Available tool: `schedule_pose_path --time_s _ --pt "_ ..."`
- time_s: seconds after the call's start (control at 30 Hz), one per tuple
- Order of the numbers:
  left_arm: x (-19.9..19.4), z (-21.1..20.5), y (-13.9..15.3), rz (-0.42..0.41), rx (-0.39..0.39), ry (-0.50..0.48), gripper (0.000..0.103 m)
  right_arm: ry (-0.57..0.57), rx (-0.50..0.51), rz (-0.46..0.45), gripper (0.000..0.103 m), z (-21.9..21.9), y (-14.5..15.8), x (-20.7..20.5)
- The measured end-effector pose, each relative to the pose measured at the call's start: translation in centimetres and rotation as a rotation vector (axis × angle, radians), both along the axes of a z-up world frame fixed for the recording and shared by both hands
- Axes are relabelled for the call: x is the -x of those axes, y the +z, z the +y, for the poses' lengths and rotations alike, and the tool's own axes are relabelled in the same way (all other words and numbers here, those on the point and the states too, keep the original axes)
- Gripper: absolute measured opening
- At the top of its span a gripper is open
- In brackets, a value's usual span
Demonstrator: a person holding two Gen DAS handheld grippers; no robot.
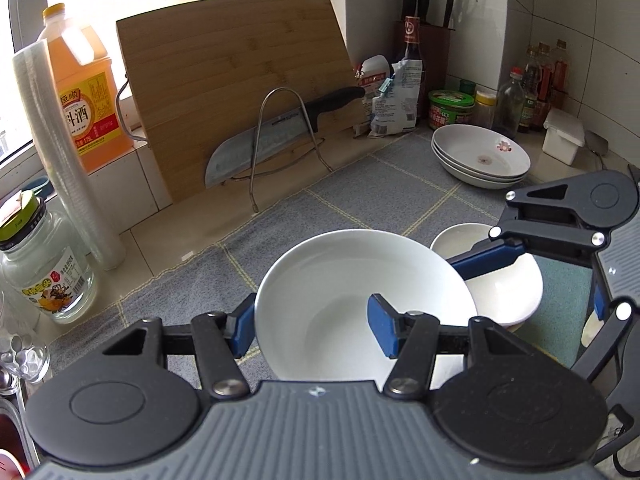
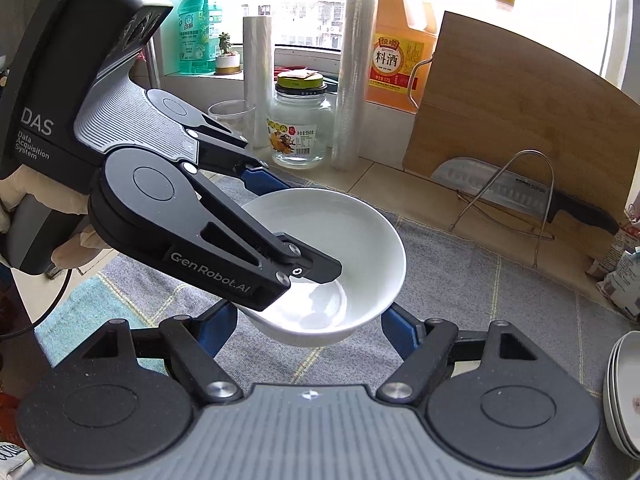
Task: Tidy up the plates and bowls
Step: 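Lift the white bowl with the left tool and carry it over the nested bowls, then lower the bowl onto the nested bowls and open the left tool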
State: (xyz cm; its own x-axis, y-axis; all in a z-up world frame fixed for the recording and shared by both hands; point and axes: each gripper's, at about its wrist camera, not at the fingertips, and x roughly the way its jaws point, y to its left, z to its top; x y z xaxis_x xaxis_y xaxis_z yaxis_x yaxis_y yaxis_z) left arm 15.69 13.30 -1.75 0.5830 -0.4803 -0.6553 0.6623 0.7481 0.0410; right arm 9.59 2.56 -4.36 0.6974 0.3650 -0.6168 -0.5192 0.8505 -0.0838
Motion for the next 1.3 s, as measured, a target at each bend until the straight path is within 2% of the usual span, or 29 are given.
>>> schedule_pose_path --time_s 0.73,0.97,1.3 --pt "0.0 -10.0 0.6 -0.018 0.022 -0.257 0.057 -0.264 0.006 -0.028 0.083 -7.9 0.6 3.0" --pt "-0.1 -11.4 -0.4 0.014 0.016 -0.291 0.057 -0.308 0.003 -0.004 0.083 -9.3 0.0 3.5" --pt "0.0 -11.9 -2.0 0.049 0.003 -0.303 0.057 -0.313 0.004 0.041 0.083 -9.9 -1.2 3.3"
